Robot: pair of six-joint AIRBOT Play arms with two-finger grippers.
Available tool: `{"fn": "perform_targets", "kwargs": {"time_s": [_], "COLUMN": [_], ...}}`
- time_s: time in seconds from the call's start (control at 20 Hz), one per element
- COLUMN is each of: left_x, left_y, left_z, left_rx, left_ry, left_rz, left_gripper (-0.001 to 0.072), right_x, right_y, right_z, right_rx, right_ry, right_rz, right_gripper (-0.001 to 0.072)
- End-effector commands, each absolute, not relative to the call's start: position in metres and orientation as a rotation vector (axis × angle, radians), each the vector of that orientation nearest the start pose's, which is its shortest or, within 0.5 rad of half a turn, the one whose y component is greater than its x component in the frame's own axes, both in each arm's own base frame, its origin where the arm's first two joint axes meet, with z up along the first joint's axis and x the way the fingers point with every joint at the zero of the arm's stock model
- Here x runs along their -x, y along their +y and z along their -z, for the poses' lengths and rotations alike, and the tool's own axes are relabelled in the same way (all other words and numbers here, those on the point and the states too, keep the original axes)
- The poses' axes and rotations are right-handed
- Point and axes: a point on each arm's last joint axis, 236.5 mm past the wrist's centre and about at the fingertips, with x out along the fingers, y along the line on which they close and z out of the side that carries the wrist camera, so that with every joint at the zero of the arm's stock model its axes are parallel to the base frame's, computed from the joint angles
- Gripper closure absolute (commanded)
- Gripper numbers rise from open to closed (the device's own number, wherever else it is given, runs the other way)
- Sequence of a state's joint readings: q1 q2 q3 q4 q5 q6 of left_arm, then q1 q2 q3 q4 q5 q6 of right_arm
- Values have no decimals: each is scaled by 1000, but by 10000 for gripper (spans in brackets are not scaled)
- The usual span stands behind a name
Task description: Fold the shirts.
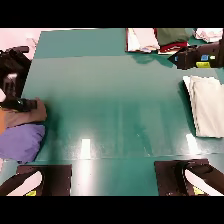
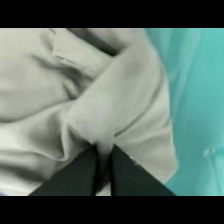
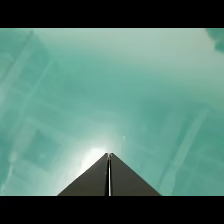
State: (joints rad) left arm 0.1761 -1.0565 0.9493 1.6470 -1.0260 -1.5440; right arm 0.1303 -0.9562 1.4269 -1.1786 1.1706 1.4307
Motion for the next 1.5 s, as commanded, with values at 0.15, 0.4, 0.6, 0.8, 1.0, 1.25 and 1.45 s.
{"fn": "perform_targets", "kwargs": {"time_s": [0.15,0.4,0.6,0.8,1.0,1.25,1.45], "left_x": [-377,-333,-324,-297,-281,-389,-437], "left_y": [-7,-130,-239,-369,-431,-298,-212], "left_z": [-295,-387,-329,-222,-175,-188,-141], "left_rx": [-170,-249,-393,-567,-596,-337,18], "left_ry": [529,302,413,579,599,769,941], "left_rz": [34,378,650,926,1020,607,456], "left_gripper": [681,682,681,678,108,107,107], "right_x": [-355,-341,-333,-331,-337,-341,-341], "right_y": [118,90,70,69,69,68,68], "right_z": [-347,-421,-448,-441,-424,-415,-415], "right_rx": [-82,-69,-63,-60,-68,-72,-72], "right_ry": [460,280,215,245,289,313,313], "right_rz": [-440,-371,-317,-315,-316,-315,-315], "right_gripper": [695,695,695,695,695,695,695]}}
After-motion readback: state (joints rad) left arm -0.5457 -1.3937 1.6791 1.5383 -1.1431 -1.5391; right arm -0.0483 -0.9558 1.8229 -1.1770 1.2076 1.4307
